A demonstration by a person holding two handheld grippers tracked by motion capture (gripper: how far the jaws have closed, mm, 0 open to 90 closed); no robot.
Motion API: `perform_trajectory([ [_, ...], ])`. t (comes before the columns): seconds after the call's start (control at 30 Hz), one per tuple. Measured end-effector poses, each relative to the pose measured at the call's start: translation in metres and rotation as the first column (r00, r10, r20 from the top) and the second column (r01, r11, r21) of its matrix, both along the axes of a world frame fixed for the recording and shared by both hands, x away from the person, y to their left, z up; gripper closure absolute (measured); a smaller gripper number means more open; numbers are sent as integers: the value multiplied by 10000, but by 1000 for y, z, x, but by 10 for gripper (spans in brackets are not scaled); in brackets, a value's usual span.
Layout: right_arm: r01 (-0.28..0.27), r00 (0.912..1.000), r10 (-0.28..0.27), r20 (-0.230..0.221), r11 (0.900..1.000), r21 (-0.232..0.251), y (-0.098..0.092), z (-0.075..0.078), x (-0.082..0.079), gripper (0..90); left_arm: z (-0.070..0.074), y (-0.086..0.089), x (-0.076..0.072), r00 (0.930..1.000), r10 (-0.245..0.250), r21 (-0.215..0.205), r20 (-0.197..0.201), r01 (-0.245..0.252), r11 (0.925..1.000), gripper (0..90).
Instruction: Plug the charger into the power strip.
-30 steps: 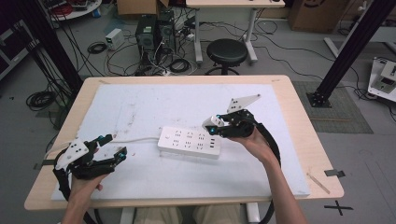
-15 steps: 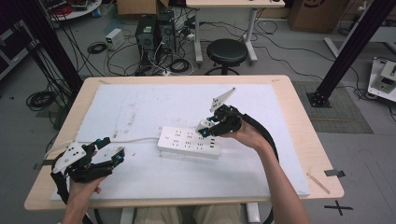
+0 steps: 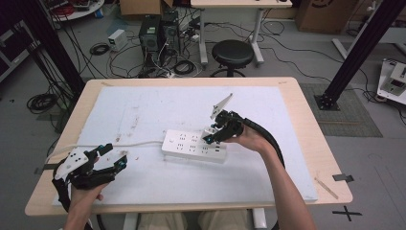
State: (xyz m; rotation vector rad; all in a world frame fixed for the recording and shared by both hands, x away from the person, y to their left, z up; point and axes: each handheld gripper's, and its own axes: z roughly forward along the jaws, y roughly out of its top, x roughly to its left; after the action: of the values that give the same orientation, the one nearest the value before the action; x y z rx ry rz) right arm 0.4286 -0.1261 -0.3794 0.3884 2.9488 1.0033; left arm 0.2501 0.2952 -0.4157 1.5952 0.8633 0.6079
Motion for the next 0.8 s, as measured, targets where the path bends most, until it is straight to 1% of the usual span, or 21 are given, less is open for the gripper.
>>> perform_trajectory([
  [0.07, -22, 10000, 23, 26, 9999, -165, 0, -3, 2, 630, -1, -1, -2, 10000, 13, -34, 23, -12, 10000, 262],
  [0.27, -118, 9999, 121, 113, 9996, -267, 3, -5, 3, 630, -2, 1, -5, 10000, 62, -42, 17, -62, 10000, 272],
  [0.3, -167, 9996, 176, 241, 9992, -361, 4, -5, 3, 630, -3, 1, -5, 10000, 61, -48, 21, -61, 10000, 272],
  [0.4, -185, 9994, 196, 277, 9990, -416, 5, -6, 2, 630, -3, 1, -5, 10000, 61, -48, 21, -61, 10000, 273],
  [0.43, -318, 9980, 364, 514, 9957, -875, 10, -4, 0, 631, -5, 1, -7, 10000, 69, -84, -9, -69, 9999, 275],
  [0.5, -466, 9956, 575, 739, 9888, -1417, 18, 0, -2, 632, -6, 1, -8, 10000, 56, -77, -33, -56, 10000, 276],
  [0.53, -552, 9943, 693, 814, 9848, -1647, 21, 1, -2, 632, -7, 1, -8, 10000, 61, -106, -47, -61, 9999, 276],
  [0.57, -550, 9943, 698, 807, 9835, -1725, 24, 1, -2, 632, -7, 0, -8, 10000, 55, -112, -47, -56, 9999, 276],
  [0.67, -590, 9952, 718, 668, 9823, -1780, 25, 1, 1, 633, -8, -1, -9, 10000, 16, -195, -75, -17, 9998, 279],
  [0.77, -548, 9959, 661, 610, 9838, -1706, 25, 1, 1, 633, -9, -1, -9, 9999, -31, -141, -101, 29, 9999, 285],
  [0.8, -460, 9967, 565, 590, 9849, -1671, 24, 1, 1, 633, -9, -2, -10, 9999, -31, -148, -122, 29, 9999, 285],
])
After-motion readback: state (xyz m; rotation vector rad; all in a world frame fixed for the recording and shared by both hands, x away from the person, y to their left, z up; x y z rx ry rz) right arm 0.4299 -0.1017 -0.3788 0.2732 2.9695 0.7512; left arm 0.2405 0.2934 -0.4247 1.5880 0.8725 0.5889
